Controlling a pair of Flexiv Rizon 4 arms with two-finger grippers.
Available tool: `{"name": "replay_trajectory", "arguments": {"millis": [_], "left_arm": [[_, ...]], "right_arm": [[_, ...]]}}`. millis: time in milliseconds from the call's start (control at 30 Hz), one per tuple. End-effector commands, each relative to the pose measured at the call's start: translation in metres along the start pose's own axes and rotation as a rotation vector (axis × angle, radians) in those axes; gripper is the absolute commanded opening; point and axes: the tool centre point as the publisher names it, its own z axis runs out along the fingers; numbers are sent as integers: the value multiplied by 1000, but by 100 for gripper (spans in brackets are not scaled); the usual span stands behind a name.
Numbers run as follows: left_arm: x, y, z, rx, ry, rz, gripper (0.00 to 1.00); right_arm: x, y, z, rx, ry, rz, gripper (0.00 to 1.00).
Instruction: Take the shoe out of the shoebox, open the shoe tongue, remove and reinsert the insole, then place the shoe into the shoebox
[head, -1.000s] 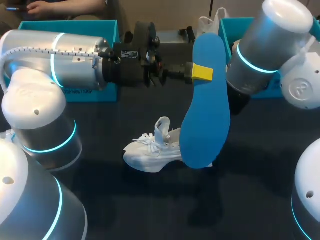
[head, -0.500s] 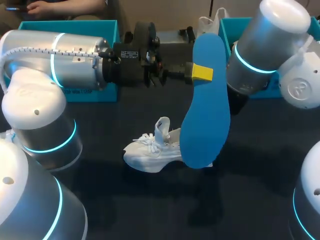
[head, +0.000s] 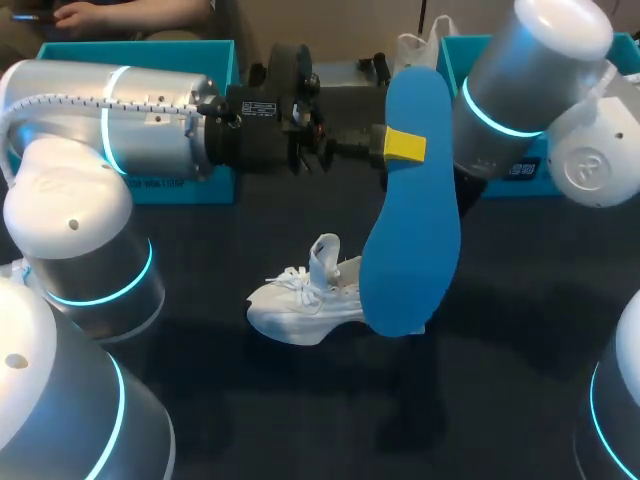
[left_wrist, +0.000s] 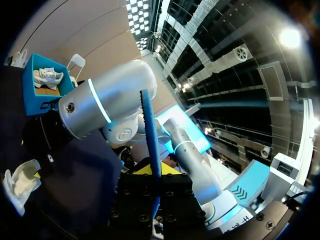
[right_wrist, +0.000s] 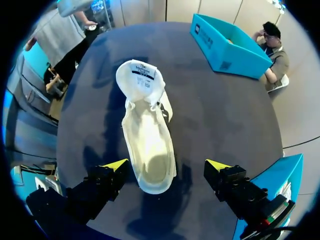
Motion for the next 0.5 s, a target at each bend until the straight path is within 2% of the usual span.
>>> {"name": "replay_trajectory", "arguments": {"millis": [33,133,233,500], "left_arm": [[0,0,1,0,-2,0,0],[0,0,1,0,-2,0,0],[0,0,1,0,-2,0,0],[0,0,1,0,-2,0,0]], "right_arm": [[-11,16,25,18,18,-13,100],[-13,22,40,48,32,-37,100],[-13,24,51,38,36,-41,100],[-14,21,70,71,53,-48,100]]}}
